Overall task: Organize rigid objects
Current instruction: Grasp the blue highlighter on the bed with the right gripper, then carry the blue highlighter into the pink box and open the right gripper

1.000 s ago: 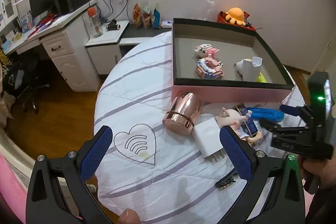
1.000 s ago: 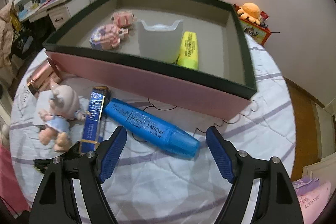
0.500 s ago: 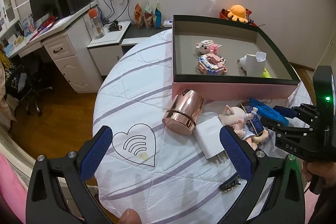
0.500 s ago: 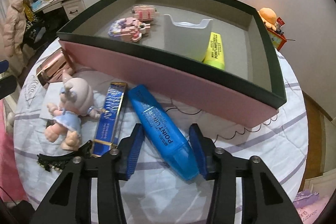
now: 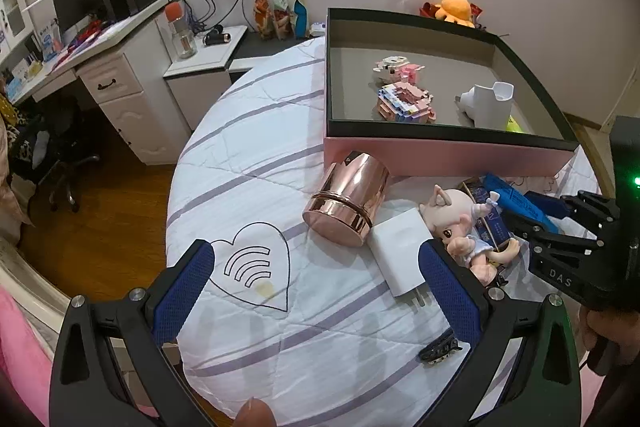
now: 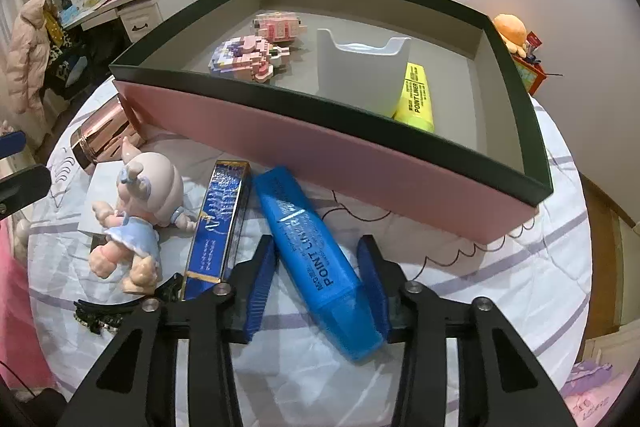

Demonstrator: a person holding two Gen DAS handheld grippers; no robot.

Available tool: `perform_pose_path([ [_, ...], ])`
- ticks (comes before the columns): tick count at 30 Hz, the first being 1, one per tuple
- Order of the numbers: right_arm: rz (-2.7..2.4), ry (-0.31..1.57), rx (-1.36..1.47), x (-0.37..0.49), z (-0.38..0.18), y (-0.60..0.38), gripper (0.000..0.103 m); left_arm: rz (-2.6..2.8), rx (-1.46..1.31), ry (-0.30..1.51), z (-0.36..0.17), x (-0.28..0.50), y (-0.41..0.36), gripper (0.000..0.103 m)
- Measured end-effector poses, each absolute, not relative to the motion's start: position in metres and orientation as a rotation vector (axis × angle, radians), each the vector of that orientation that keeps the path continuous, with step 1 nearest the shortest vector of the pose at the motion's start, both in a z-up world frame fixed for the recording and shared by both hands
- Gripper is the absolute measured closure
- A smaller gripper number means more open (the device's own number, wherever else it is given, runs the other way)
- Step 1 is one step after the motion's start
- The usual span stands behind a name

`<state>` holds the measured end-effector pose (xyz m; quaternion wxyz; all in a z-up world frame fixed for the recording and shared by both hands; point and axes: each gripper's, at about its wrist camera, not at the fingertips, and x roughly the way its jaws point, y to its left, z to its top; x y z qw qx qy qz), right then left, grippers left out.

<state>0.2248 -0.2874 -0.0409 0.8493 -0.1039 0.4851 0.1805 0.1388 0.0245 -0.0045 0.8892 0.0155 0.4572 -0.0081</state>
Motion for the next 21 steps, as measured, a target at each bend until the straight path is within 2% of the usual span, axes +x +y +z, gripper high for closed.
perform_pose_path([
  [2, 0.383, 1.027, -0.195, 0.222, -0.040, -0.290, 0.068, -0.016, 0.039, 0.946, -0.003, 0.139, 0.023, 0.000],
  [3, 0.384, 1.029, -0.182, 0.220, -0.039, -0.291, 0.075, -0.016, 0.043, 0.943, -0.002, 0.139, 0.022, 0.000],
  [4, 0.388, 1.032, -0.166, 0.218, -0.038, -0.293, 0.077, -0.017, 0.045, 0.941, -0.001, 0.138, 0.020, 0.000],
  [13, 0.370, 1.025, -0.106, 0.206, -0.029, -0.305, 0.077, -0.039, 0.064, 0.921, 0.005, 0.139, 0.012, 0.000],
  [21, 0.387, 0.917, -0.075, 0.199, 0.022, -0.307, 0.076, -0.038, 0.057, 0.882, 0.022, 0.151, 0.011, 0.000],
])
